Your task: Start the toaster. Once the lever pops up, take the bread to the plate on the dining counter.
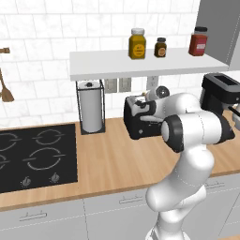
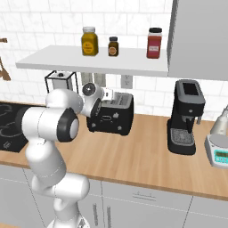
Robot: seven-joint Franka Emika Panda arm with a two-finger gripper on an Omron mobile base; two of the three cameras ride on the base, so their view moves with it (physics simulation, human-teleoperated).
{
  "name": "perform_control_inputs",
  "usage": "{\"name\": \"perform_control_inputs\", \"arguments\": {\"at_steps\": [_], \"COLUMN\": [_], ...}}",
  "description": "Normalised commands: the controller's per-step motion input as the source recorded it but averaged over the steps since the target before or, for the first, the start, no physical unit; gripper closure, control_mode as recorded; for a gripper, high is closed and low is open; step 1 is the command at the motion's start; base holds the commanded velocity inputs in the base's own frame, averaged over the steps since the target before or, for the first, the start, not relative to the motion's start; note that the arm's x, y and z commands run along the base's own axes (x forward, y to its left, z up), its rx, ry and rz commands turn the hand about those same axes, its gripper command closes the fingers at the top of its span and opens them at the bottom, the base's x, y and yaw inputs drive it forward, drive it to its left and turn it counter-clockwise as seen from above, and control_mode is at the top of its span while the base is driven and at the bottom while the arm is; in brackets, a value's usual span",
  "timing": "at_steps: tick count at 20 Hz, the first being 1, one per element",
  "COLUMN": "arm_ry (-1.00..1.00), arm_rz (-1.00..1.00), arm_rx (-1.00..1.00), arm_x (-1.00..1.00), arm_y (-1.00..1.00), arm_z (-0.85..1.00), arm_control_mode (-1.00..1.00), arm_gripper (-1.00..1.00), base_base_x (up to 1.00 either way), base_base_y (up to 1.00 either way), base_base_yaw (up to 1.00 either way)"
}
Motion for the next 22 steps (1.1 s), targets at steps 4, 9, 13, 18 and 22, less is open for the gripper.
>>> {"name": "perform_control_inputs", "arguments": {"at_steps": [4,9,13,18,22], "arm_ry": [0.00,0.00,0.00,0.00,0.00], "arm_rz": [0.00,0.00,0.00,0.00,0.00], "arm_rx": [0.00,0.00,0.00,0.00,0.00], "arm_x": [0.02,0.00,0.05,0.06,0.00], "arm_y": [0.00,0.00,0.00,0.00,0.00], "arm_z": [-0.01,-0.01,0.00,0.00,0.00], "arm_control_mode": [-1.00,-1.00,-1.00,-1.00,-1.00], "arm_gripper": [-1.00,-1.00,-1.00,-1.00,1.00], "base_base_x": [0.00,0.00,0.00,0.00,0.00], "base_base_y": [0.00,0.00,0.00,0.00,0.00], "base_base_yaw": [0.00,0.00,0.00,0.00,0.00]}}
